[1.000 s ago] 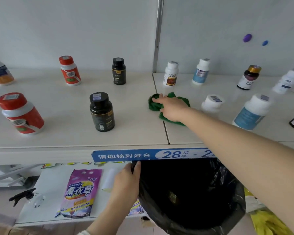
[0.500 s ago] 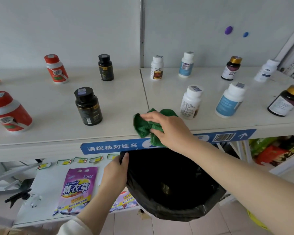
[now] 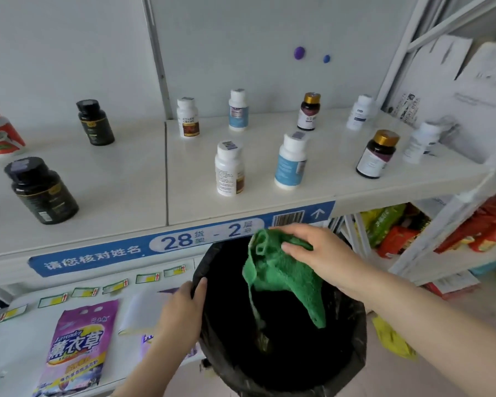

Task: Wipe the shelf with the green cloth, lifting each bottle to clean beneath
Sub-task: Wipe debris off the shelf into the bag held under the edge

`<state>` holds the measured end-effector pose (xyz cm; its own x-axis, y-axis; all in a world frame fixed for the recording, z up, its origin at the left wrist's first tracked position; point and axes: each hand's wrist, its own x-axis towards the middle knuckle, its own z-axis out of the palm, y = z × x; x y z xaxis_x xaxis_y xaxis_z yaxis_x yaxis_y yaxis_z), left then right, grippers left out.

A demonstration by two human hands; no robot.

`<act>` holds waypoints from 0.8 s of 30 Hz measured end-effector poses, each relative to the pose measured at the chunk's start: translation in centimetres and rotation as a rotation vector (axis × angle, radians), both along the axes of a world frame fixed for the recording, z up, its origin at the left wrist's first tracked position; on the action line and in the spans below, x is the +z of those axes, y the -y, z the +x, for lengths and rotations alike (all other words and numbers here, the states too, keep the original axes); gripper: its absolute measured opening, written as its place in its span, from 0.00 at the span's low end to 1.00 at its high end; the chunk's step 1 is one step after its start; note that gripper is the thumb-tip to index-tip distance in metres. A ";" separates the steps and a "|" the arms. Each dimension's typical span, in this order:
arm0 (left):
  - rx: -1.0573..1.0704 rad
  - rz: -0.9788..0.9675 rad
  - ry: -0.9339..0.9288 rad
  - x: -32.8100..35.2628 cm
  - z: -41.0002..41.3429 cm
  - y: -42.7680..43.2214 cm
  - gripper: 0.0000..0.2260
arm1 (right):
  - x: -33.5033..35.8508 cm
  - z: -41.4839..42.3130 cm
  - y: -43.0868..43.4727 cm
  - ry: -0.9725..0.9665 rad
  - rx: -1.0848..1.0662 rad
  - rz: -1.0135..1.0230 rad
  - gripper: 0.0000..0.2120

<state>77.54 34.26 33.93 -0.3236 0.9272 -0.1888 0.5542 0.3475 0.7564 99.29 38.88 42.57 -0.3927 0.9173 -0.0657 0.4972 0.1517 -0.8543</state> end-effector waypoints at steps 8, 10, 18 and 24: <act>-0.067 -0.016 0.057 0.1 14.4 -3.2 0.12 | -0.6 16.2 -1.3 -0.140 -0.084 -0.125 0.12; -0.086 -0.013 0.041 0.3 18.3 -4.2 0.12 | -0.4 20.6 -1.7 -0.198 -0.212 -0.130 0.12; -0.078 -0.057 0.123 1.0 28.4 -7.6 0.16 | 1.9 31.6 -3.5 -0.582 -0.368 -0.334 0.10; -0.115 -0.049 0.107 1.8 32.1 -11.0 0.18 | 4.4 35.7 -7.0 -0.770 -0.424 -0.302 0.12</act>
<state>109.63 45.29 35.75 -0.1919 0.9457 -0.2622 0.5095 0.3244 0.7970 134.97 45.88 47.00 -0.0628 0.9806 -0.1855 -0.2602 -0.1955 -0.9455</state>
